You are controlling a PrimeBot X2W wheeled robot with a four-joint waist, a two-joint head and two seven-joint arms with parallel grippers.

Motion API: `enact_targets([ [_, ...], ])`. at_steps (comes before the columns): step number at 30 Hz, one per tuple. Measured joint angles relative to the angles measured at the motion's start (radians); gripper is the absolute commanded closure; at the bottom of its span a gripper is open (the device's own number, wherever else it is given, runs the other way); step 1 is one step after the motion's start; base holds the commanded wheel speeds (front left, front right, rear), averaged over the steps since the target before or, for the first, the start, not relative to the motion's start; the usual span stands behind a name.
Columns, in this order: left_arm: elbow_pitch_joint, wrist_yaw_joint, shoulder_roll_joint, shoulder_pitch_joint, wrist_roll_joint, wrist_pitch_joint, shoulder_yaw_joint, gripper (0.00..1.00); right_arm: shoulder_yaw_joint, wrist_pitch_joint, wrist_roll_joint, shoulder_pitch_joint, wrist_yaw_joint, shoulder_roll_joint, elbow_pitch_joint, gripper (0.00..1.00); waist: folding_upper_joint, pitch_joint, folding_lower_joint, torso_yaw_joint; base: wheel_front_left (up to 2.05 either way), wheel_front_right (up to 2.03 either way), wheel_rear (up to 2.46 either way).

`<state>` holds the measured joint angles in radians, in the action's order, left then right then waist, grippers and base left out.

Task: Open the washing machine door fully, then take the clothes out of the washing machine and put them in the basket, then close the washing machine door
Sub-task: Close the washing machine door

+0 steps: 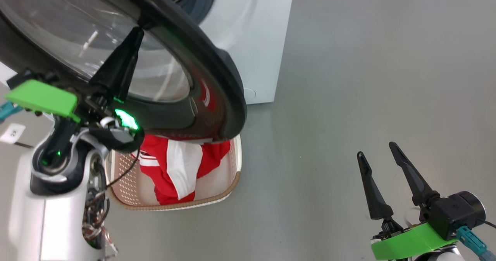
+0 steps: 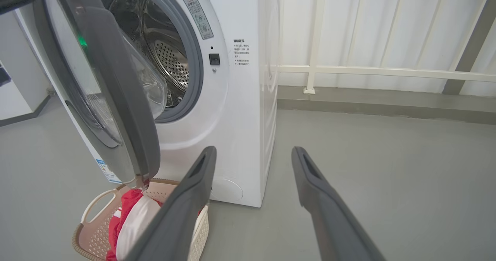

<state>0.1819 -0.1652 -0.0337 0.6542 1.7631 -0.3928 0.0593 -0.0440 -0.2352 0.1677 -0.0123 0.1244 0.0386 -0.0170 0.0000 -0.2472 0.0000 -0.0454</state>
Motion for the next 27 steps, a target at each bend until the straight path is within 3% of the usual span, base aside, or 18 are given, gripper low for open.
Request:
enact_targets([
  [11, 0.115, 0.052, -0.006, 0.094, -0.012, 0.009, 0.008, 1.00, -0.005, -0.003, 0.000, 0.024, 0.000, 0.000, 0.003, 0.00, 0.0001, -0.043, 0.0000, -0.044, 0.00, 0.00, 0.00],
  [27, 0.194, 0.088, -0.014, 0.169, -0.020, 0.008, 0.016, 1.00, -0.004, -0.004, -0.002, 0.024, 0.000, 0.000, 0.004, 0.00, 0.0000, -0.067, 0.0000, -0.106, 0.00, 0.00, 0.00],
])
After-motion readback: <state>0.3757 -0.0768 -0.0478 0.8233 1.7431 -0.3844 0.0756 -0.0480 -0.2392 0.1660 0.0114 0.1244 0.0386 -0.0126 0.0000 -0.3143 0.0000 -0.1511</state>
